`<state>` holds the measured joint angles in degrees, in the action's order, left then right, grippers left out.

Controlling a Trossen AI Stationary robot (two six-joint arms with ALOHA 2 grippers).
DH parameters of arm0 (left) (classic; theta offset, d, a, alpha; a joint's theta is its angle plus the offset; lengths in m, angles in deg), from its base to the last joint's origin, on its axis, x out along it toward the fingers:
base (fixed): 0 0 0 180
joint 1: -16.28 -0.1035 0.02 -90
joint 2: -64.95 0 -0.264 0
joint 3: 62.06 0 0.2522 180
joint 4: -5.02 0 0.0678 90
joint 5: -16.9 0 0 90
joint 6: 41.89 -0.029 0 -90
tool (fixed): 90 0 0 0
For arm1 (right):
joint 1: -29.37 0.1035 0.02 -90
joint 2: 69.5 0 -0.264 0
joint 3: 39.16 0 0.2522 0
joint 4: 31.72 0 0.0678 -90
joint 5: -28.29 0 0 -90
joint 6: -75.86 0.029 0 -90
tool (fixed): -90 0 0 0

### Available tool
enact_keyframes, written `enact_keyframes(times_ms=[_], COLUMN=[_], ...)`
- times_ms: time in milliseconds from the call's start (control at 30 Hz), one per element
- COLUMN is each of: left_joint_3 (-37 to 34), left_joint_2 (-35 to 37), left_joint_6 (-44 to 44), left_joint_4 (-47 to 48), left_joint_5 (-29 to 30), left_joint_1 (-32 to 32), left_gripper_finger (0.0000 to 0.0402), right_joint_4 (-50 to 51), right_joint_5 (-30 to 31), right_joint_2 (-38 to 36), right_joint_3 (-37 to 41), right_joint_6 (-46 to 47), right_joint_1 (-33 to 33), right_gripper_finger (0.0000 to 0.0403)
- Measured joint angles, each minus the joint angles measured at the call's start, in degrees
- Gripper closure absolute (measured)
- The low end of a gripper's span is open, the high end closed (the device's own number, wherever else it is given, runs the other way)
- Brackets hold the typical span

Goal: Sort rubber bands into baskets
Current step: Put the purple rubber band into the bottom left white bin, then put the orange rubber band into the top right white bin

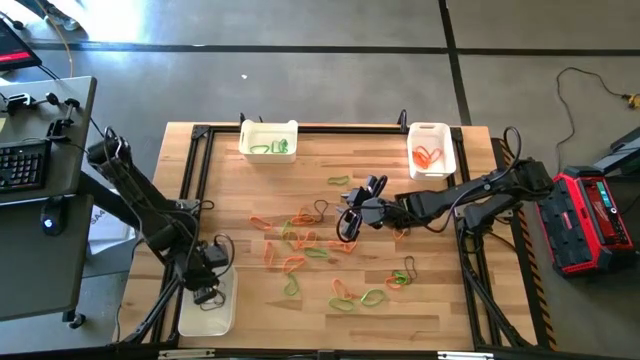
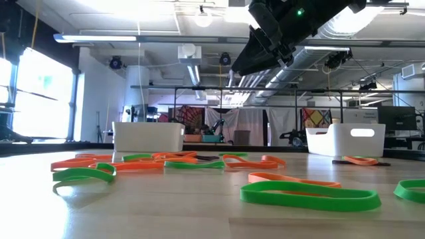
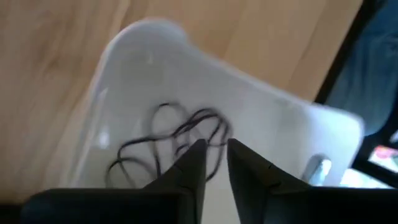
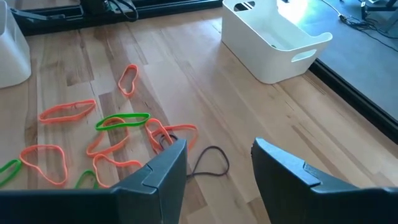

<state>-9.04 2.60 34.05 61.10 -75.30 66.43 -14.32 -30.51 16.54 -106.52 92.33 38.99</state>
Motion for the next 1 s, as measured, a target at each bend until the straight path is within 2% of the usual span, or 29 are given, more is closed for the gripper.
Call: enact_keyframes(times_ms=[233,300,433,500,667,800,1000], left_joint_3=[0.21,0.96,1.61,1.84,1.84,1.84,1.84], left_joint_2=[-0.71,-0.73,-0.71,-0.71,-0.71,-0.71,-2.05], left_joint_6=[-1.74,-6.19,-14.47,-18.01,-28.95,-39.34,-53.92], left_joint_4=[-7.85,-8.13,-7.98,-8.07,-7.76,-7.56,-7.46], left_joint_5=[1.54,4.83,15.17,17.21,17.77,15.40,13.60], left_joint_1=[-2.60,-3.46,-7.76,-10.98,-21.03,-29.54,-39.16], left_gripper_finger=[0.0282,0.0275,0.0278,0.0284,0.0310,0.0327,0.0322], right_joint_4=[0.01,-0.01,-0.02,-0.02,-0.02,0.00,0.35], right_joint_5=[-0.15,-0.14,-0.13,-0.12,-0.12,-0.12,-0.14], right_joint_2=[0.00,0.00,0.00,0.00,0.00,0.00,0.00], right_joint_3=[0.00,0.00,0.00,0.00,0.00,0.00,0.00], right_joint_6=[-0.06,-1.07,-2.43,-2.43,-3.45,-3.81,-4.07], right_joint_1=[0.00,0.00,-0.21,-0.35,-1.09,-2.06,-3.69], right_gripper_finger=[0.0233,0.0233,0.0233,0.0233,0.0233,0.0233,0.0233])
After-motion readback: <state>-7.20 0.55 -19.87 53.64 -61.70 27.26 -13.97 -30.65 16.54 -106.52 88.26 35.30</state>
